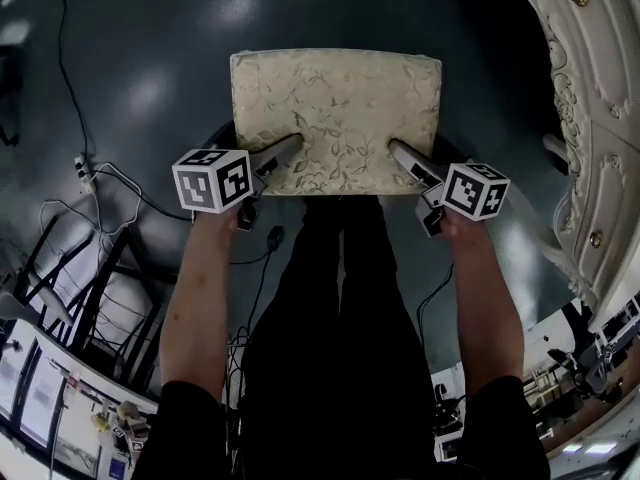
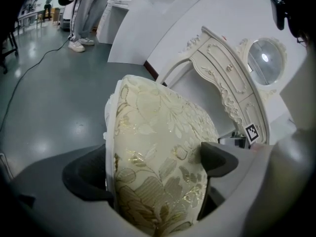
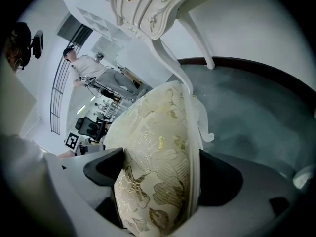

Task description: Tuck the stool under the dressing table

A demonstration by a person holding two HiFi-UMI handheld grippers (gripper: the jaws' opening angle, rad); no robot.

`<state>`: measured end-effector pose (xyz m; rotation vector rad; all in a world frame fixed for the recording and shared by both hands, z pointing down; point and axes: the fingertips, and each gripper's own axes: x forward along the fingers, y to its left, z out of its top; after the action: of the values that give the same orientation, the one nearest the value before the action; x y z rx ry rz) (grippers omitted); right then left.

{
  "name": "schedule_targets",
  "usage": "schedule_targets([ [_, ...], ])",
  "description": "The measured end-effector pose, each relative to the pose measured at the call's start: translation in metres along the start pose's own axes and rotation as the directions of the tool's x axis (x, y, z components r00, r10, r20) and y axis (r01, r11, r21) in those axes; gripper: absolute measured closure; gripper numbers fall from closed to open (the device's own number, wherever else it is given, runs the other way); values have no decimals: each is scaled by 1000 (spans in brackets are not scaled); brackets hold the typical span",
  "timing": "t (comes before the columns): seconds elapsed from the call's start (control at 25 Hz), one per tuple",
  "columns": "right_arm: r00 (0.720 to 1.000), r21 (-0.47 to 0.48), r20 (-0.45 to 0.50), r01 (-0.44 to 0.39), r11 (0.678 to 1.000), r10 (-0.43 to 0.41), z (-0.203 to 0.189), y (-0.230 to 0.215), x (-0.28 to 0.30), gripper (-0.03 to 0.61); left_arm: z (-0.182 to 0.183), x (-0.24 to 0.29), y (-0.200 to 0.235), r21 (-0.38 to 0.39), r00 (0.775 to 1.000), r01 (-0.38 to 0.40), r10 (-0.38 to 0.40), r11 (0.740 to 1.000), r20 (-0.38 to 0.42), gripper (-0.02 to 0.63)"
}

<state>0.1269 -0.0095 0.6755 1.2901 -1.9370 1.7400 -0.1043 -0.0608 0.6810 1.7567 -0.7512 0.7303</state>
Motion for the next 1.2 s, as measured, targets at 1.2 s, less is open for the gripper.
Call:
schedule_targets([
  [1.2, 996, -15, 46, -82, 997, 83, -2, -8, 7, 132, -3, 0, 3, -9, 996, -24, 25, 1000, 89, 44],
])
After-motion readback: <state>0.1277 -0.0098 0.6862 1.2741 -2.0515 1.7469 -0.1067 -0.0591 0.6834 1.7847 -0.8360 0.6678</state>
